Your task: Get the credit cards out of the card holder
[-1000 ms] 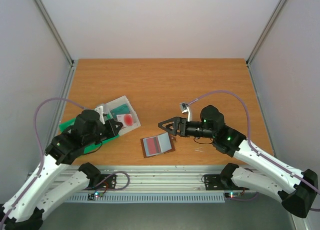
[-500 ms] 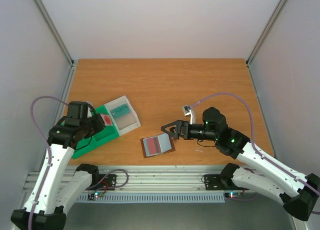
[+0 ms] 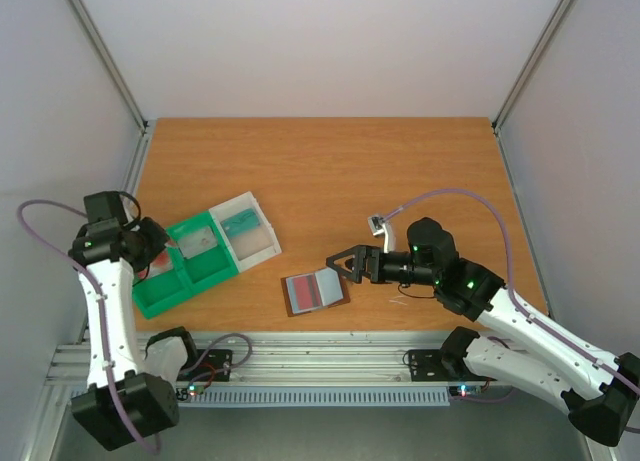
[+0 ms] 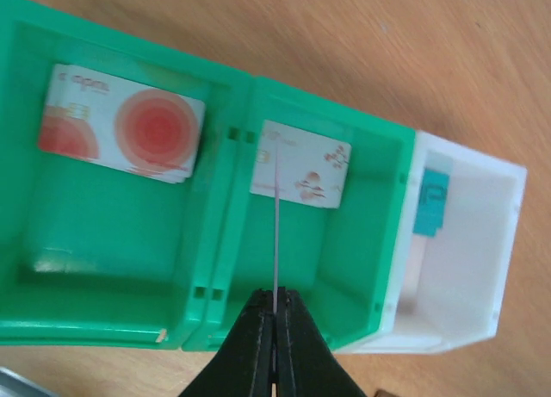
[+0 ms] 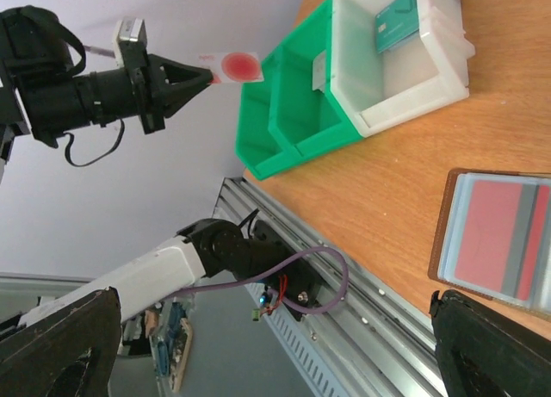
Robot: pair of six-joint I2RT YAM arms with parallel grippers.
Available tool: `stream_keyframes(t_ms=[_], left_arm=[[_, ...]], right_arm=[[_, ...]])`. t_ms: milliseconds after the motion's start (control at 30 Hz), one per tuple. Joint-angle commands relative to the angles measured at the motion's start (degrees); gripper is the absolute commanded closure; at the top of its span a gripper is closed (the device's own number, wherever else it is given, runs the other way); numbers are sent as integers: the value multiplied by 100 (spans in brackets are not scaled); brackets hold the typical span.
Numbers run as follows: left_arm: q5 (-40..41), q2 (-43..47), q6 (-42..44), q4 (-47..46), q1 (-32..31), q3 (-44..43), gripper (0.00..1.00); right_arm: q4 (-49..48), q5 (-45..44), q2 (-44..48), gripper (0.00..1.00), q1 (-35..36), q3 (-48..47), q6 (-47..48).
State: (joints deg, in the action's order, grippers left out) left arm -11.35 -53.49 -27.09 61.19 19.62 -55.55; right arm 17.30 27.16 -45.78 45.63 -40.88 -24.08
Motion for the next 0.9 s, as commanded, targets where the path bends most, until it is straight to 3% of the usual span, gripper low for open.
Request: stream_keyframes(t_ms=[0,233,633,867], left_arm=[[76,-42,88,339,519,-265,100],[391,-99,50,443,569,-342,100],[-286,-672,935,142,868,-520,100],[-147,-822,961,216,929,-557,100]], right_arm=[[108,-79,-6,1,-10,-147,138],[418,98,-273,2,-10,-532,360],[990,23,-324,1,-10,-744,679],[1337,-35,-355,2,-10,-1027,926]])
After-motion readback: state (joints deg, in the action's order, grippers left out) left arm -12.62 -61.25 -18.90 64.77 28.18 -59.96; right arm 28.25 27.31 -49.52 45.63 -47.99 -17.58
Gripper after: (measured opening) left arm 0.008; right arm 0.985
